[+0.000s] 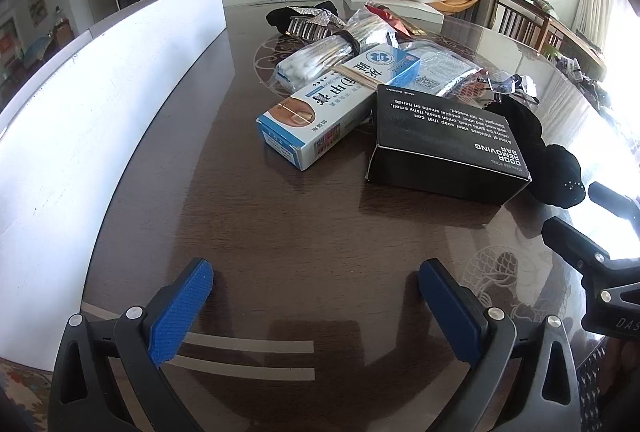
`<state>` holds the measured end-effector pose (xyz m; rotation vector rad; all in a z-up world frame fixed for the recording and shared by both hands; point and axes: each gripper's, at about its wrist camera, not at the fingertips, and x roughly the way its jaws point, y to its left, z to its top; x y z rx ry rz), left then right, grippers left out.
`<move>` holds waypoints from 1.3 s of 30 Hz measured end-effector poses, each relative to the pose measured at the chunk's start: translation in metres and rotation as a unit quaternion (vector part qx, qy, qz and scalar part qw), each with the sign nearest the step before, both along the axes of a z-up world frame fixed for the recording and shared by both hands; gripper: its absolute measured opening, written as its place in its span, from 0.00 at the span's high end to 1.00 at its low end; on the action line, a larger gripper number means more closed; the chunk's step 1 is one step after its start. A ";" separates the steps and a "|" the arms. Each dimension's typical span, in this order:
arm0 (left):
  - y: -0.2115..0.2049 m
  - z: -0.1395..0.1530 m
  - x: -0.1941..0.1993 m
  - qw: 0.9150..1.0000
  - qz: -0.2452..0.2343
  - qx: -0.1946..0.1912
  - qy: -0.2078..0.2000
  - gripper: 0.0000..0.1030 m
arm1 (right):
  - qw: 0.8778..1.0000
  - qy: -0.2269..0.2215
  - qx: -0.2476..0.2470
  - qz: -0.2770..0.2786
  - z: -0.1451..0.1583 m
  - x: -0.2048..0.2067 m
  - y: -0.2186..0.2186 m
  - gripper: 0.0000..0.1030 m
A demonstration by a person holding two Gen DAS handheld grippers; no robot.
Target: Organize objects
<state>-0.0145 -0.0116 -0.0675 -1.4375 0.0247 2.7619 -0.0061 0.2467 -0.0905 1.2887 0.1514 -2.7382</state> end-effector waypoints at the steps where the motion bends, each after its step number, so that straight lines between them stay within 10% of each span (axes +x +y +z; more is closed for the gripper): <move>1: 0.002 0.000 -0.001 1.000 -0.003 -0.003 0.000 0.00 | 1.000 -0.010 0.003 0.005 -0.003 -0.005 0.002 0.00; 17: 0.014 0.002 -0.086 0.999 -0.031 -0.003 -0.027 0.00 | 0.998 -0.041 -0.006 0.048 -0.011 -0.095 0.001 0.00; 39: 0.016 0.001 -0.101 1.000 -0.031 -0.001 0.005 0.00 | 0.997 -0.039 -0.006 0.059 -0.011 -0.094 0.004 0.00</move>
